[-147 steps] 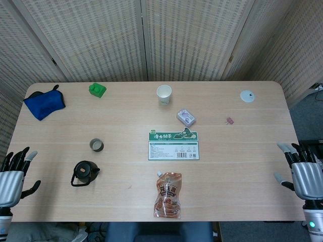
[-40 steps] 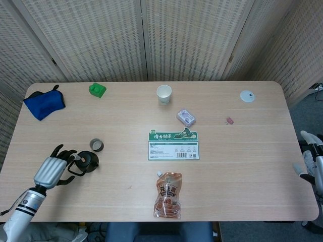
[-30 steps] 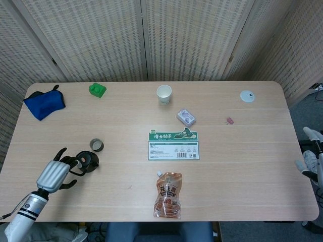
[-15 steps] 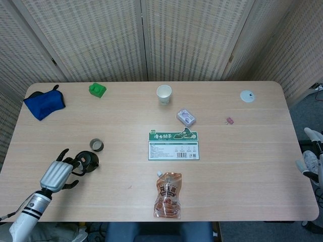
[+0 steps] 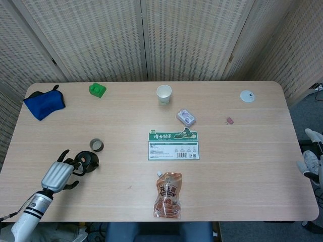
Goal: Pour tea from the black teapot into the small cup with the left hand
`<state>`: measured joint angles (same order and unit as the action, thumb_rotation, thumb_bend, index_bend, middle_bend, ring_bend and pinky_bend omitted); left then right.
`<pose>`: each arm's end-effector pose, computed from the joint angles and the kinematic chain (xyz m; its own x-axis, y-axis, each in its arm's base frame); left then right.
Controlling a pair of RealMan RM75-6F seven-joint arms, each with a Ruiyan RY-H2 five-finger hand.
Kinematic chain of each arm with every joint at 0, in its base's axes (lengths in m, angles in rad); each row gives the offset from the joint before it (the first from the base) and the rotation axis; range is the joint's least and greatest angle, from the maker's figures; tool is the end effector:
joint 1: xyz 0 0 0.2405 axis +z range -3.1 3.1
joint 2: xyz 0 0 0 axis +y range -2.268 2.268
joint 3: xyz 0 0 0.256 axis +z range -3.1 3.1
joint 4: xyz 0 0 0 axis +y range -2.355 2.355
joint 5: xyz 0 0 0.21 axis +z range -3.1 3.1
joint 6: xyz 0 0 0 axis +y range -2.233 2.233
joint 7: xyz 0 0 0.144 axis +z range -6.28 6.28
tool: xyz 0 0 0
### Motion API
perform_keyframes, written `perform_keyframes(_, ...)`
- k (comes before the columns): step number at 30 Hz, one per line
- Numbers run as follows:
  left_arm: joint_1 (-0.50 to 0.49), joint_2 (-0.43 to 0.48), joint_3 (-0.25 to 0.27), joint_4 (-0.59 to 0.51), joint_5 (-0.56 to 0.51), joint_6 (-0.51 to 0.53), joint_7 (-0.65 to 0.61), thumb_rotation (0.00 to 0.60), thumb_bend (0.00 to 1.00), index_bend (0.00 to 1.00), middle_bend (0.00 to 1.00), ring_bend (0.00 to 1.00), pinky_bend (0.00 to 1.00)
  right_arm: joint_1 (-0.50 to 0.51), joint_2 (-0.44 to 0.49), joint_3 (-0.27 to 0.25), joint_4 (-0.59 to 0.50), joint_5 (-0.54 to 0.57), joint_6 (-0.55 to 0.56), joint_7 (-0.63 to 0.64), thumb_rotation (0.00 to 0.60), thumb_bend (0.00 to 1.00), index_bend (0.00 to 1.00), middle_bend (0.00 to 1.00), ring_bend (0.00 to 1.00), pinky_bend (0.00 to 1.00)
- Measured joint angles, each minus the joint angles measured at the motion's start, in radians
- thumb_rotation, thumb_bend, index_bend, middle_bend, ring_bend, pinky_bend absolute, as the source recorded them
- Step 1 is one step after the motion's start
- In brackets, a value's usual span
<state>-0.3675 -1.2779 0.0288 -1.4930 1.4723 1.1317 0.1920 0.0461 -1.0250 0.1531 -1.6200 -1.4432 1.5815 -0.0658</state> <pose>-0.2888 0.2418 0.0628 0.5913 0.2642 0.7619 0.8013 -0.2992 -0.5181 -0.3133 -0.1877 0.2195 0.5200 0.1788 0.8353 -0.8540 0.0895 0.5125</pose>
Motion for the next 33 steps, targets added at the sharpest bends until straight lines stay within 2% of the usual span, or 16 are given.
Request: perform_keyframes(33, 0.000, -0.028, 0.023, 0.006, -0.008, -0.026, 0.050, 0.600, 0.26, 0.49, 0.47, 0.36, 0.00, -0.008, -0.006, -0.003, 0.009, 0.006, 0.005, 0.007, 0.600, 0.17, 0.17, 0.22, 0.14, 0.09)
